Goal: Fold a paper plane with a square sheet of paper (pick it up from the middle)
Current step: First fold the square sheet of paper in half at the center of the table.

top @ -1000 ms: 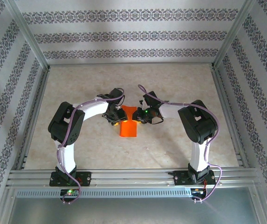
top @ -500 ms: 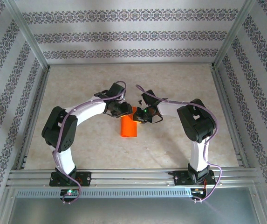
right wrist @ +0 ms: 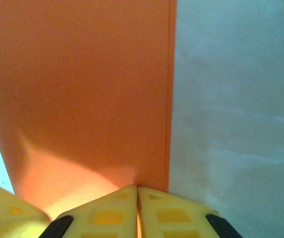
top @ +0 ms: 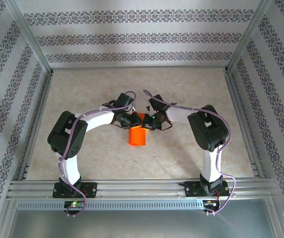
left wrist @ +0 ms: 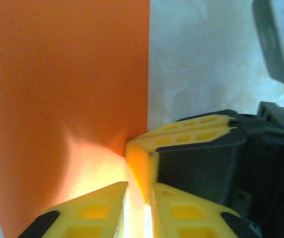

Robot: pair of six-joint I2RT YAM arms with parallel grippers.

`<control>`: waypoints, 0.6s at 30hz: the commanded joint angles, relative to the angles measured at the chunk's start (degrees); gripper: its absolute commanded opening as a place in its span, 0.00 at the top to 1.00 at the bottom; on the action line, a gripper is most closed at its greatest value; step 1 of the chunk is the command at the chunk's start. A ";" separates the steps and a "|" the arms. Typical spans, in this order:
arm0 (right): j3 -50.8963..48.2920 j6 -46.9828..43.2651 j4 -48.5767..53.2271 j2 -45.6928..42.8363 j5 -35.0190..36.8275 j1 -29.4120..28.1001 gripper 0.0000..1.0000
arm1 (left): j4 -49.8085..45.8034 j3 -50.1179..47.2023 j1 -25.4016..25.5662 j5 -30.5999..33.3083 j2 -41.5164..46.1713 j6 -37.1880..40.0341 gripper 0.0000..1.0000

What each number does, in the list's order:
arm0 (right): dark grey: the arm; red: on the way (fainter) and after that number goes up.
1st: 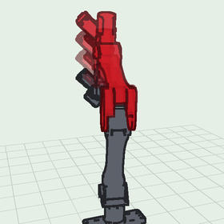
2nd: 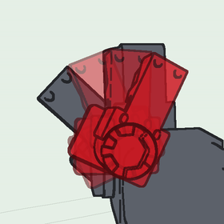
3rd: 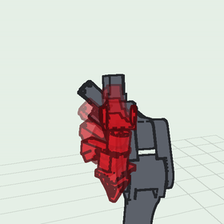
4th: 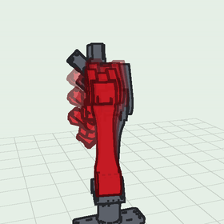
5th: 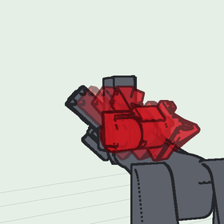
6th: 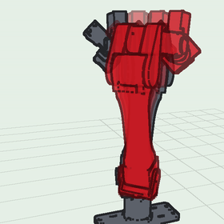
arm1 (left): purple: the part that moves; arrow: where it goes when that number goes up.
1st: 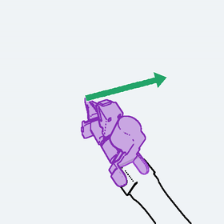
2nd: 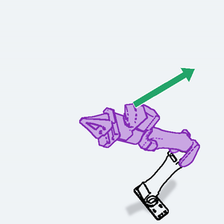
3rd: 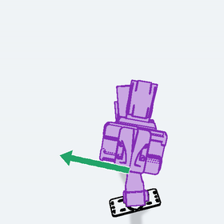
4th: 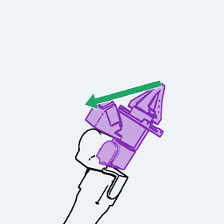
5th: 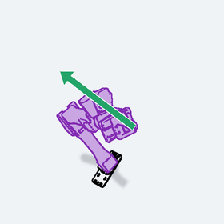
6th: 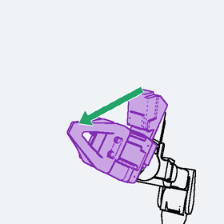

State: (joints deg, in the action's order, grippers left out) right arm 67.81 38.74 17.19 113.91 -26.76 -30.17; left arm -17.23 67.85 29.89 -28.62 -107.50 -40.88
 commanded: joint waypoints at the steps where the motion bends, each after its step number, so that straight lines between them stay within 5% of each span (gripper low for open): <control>1: -3.12 -1.04 10.22 6.18 11.28 -0.59 0.89 | -4.48 -0.13 -0.69 1.07 -1.34 4.06 0.81; 18: -2.60 -1.19 12.14 7.07 12.09 -0.67 0.89 | -2.78 -9.75 -6.72 2.03 -0.84 8.80 0.81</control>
State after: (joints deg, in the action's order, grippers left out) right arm 68.90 38.68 18.92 114.21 -25.47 -30.55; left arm -16.29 61.95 25.80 -30.22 -108.25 -34.96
